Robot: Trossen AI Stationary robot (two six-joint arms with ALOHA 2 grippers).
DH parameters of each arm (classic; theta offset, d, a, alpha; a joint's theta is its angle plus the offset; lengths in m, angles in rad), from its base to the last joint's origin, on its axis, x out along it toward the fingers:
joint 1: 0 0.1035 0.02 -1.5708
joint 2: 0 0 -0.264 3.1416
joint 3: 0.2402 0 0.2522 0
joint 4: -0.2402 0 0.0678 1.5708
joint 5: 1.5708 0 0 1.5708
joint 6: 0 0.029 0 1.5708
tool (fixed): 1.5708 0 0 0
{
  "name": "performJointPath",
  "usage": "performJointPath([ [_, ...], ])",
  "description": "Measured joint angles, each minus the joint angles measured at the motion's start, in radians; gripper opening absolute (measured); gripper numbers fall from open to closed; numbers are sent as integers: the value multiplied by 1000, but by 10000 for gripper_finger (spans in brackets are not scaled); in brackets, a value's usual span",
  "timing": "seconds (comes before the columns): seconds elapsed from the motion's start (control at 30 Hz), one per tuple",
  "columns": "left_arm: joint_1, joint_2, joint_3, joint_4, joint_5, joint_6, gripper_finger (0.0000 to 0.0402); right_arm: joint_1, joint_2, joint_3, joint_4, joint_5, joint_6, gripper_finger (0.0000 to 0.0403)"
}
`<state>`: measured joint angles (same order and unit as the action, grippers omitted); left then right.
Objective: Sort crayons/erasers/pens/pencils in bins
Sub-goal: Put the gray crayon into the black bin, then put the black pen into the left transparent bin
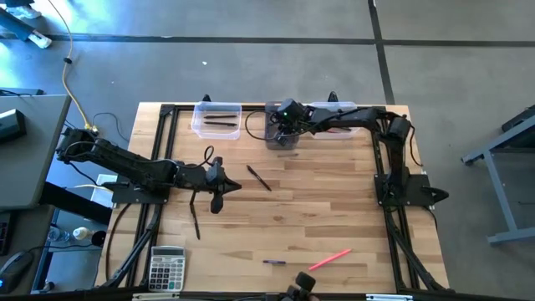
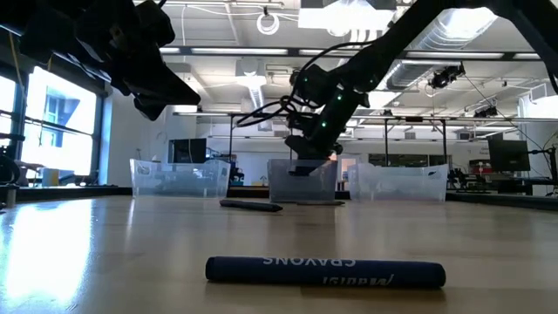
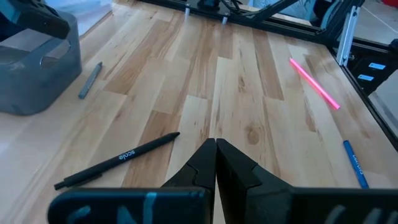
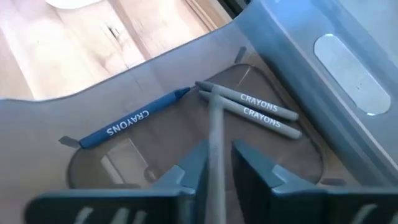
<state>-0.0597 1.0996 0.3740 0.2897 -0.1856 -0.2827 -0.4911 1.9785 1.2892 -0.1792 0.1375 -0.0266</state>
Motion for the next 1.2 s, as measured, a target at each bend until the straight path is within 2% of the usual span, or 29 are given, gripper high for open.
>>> performJointPath([
  [0.13, 0, 0, 0, 0, 2, -2, 0, -1, 0, 0, 4, 1, 0, 100],
  [0.23, 0, 0, 0, 0, 2, -2, 0, -1, -7, 0, 3, 1, -1, 114],
  [0.37, 0, 0, 0, -3, 17, -18, 0, 3, -58, 0, -50, 4, -40, 111],
  [0.47, 0, 0, 0, -19, 43, -40, 0, 18, -127, -36, -45, 9, -70, 90],
  [0.53, -3, 0, 0, -32, 47, -54, 0, 35, -181, -111, 52, 8, -86, 66],
  [0.7, -48, 0, 17, -85, 12, -70, 0, 89, -325, -403, 459, 0, -85, 6],
  [0.83, -100, 0, 107, -289, -74, -128, 0, 169, -459, -626, 736, 46, -52, 13],
  [0.97, -160, -1, 224, -575, -116, -273, 0, 272, -585, -806, 928, 132, -33, 3],
  [1.1, -225, -1, 306, -825, -117, -509, 0, 374, -680, -923, 1016, 200, -34, 4],
  [1.2, -265, -1, 327, -952, -121, -765, 1, 431, -728, -959, 1025, 254, -52, 1],
])
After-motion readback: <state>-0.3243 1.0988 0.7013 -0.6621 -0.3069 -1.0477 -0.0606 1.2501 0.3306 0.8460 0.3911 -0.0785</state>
